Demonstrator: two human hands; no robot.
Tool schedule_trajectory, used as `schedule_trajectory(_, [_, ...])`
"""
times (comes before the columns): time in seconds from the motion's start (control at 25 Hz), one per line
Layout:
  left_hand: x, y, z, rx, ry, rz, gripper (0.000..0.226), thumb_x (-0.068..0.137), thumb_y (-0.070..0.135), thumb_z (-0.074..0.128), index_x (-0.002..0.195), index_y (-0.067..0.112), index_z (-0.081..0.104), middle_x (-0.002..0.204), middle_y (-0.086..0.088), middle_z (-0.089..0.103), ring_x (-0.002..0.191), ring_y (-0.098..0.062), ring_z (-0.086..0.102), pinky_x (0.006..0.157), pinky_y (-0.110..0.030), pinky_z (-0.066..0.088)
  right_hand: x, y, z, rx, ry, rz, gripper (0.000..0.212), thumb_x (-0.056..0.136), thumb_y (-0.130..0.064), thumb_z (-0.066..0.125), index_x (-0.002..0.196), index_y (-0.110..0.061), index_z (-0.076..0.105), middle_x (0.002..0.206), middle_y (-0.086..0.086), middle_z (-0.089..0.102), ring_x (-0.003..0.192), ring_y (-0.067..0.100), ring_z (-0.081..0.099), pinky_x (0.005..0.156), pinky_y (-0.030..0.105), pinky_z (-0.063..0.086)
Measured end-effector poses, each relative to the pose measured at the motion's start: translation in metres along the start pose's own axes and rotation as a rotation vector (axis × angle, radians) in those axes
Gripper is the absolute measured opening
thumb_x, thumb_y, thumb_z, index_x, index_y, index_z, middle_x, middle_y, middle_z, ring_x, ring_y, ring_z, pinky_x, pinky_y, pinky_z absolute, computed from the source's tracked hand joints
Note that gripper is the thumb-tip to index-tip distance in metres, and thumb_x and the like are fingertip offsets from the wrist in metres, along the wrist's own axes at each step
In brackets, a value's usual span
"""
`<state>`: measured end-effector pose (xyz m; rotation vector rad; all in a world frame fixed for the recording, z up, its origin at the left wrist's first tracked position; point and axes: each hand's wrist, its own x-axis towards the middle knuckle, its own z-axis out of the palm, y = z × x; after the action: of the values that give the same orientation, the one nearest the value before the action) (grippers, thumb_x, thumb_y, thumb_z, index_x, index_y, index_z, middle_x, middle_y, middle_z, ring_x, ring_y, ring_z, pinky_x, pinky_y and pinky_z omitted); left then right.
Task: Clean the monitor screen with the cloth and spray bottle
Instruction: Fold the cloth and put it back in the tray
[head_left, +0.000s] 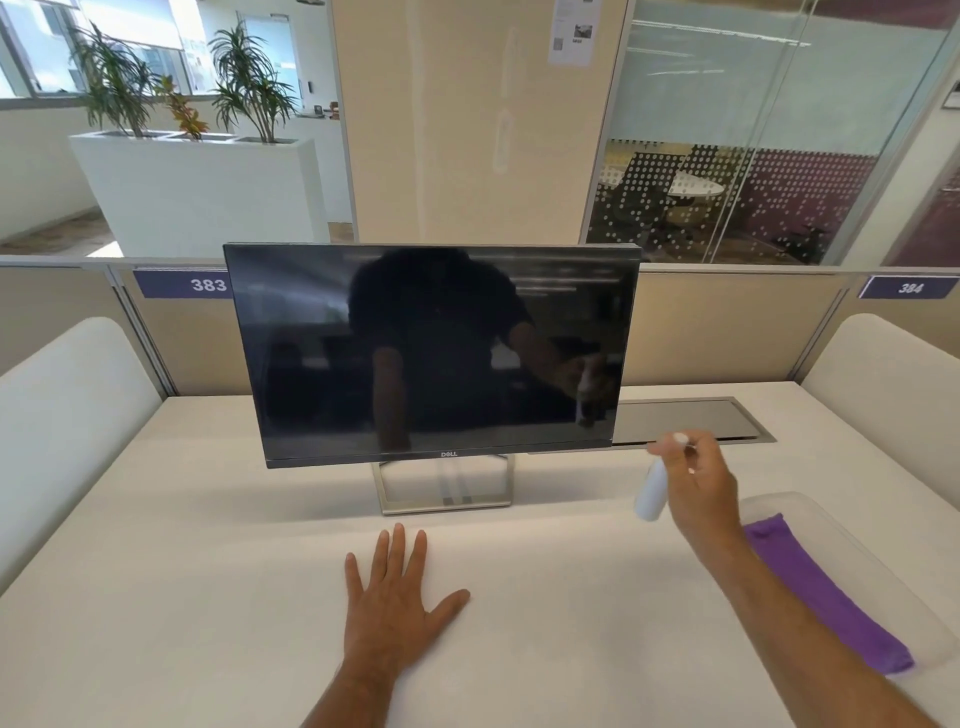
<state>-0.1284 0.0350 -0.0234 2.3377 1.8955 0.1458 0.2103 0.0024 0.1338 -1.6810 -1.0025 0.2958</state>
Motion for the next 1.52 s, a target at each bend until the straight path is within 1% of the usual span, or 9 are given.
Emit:
schedule_trajectory(0.12, [0.0,0.0,0.001,0.002,-0.002,-0.002,0.111,0.069,0.096,-0.003,0.158,0.031,0.005,0.168,0.0,-0.006,0.153,-0.02,-0.01,0.117,-0.057,-0.013,0.02,0.011,-0.032,-0.114,0.178,-0.055,0.034,0.092,-0.047,0.051,0.102,-0.015,0.057,0.088,0.005,0.067,0.083,0.036,0.061,0.069,0.036,0.043])
schedule_trajectory(0.24, [0.0,-0.001,0.001,0.022,-0.003,-0.003,0.111,0.068,0.096,-0.005,0.158,0.031,0.003,0.168,0.001,-0.007,0.153,-0.02,-0.011,0.118,-0.057,-0.012,0.03,0.023,-0.059,-0.234,0.271,-0.094,0.036,0.09,-0.047,0.051,0.101,-0.013,0.057,0.091,0.017,0.071,0.08,0.039,0.064,0.07,0.039,0.046])
schedule_trajectory(0.36, [0.001,0.0,0.0,0.037,-0.009,-0.004,0.11,0.068,0.095,-0.007,0.158,0.032,0.002,0.168,0.001,-0.009,0.153,-0.02,-0.012,0.118,-0.057,-0.011,0.031,0.038,-0.074,-0.307,0.307,-0.043,0.031,0.097,-0.037,0.057,0.105,-0.008,0.056,0.094,0.025,0.071,0.083,0.045,0.065,0.07,0.041,0.05])
schedule_trajectory(0.52, [0.0,0.001,0.0,0.033,-0.008,-0.008,0.111,0.067,0.095,-0.008,0.158,0.032,0.001,0.167,0.001,-0.009,0.153,-0.019,-0.013,0.118,-0.057,-0.012,0.032,0.049,-0.081,-0.314,0.374,0.008,0.028,0.099,-0.032,0.058,0.107,-0.006,0.056,0.096,0.028,0.069,0.085,0.048,0.064,0.072,0.045,0.052])
schedule_trajectory(0.68, [0.0,0.001,0.0,0.036,-0.013,-0.011,0.11,0.067,0.095,-0.007,0.158,0.033,0.0,0.167,0.001,-0.01,0.153,-0.019,-0.014,0.118,-0.057,-0.012,0.032,0.063,-0.086,-0.368,0.349,0.053,0.03,0.099,-0.034,0.057,0.108,-0.004,0.056,0.095,0.029,0.069,0.082,0.047,0.064,0.071,0.044,0.052])
schedule_trajectory(0.92, [0.0,0.0,0.0,0.031,-0.008,-0.009,0.109,0.07,0.095,-0.003,0.158,0.032,0.005,0.168,0.001,-0.007,0.153,-0.019,-0.011,0.119,-0.057,-0.01,0.023,0.084,-0.077,-0.373,0.276,0.172,0.031,0.096,-0.031,0.062,0.103,-0.001,0.059,0.096,0.028,0.069,0.09,0.05,0.061,0.083,0.051,0.049])
schedule_trajectory(1.24, [-0.001,0.001,-0.002,0.039,-0.017,-0.01,0.109,0.069,0.095,-0.004,0.158,0.032,0.003,0.168,0.001,-0.008,0.153,-0.019,-0.012,0.119,-0.057,-0.01,0.019,0.087,-0.071,-0.399,0.206,0.234,0.026,0.093,-0.027,0.066,0.098,-0.002,0.059,0.093,0.027,0.068,0.087,0.046,0.06,0.078,0.044,0.045])
schedule_trajectory(1.4, [-0.002,0.001,-0.005,0.03,-0.021,-0.008,0.108,0.07,0.094,-0.004,0.158,0.032,0.001,0.167,0.001,-0.009,0.153,-0.019,-0.013,0.119,-0.057,-0.01,0.019,0.081,-0.069,-0.433,0.172,0.248,0.023,0.094,-0.028,0.065,0.093,-0.007,0.055,0.094,0.026,0.068,0.083,0.041,0.057,0.077,0.042,0.044])
schedule_trajectory(1.52, [-0.003,0.003,-0.007,0.021,-0.016,-0.002,0.108,0.07,0.094,-0.002,0.158,0.032,0.002,0.167,0.001,-0.009,0.153,-0.019,-0.013,0.119,-0.057,-0.011,0.017,0.076,-0.068,-0.469,0.133,0.256,0.022,0.094,-0.033,0.064,0.093,-0.014,0.051,0.096,0.025,0.068,0.088,0.045,0.061,0.08,0.044,0.048])
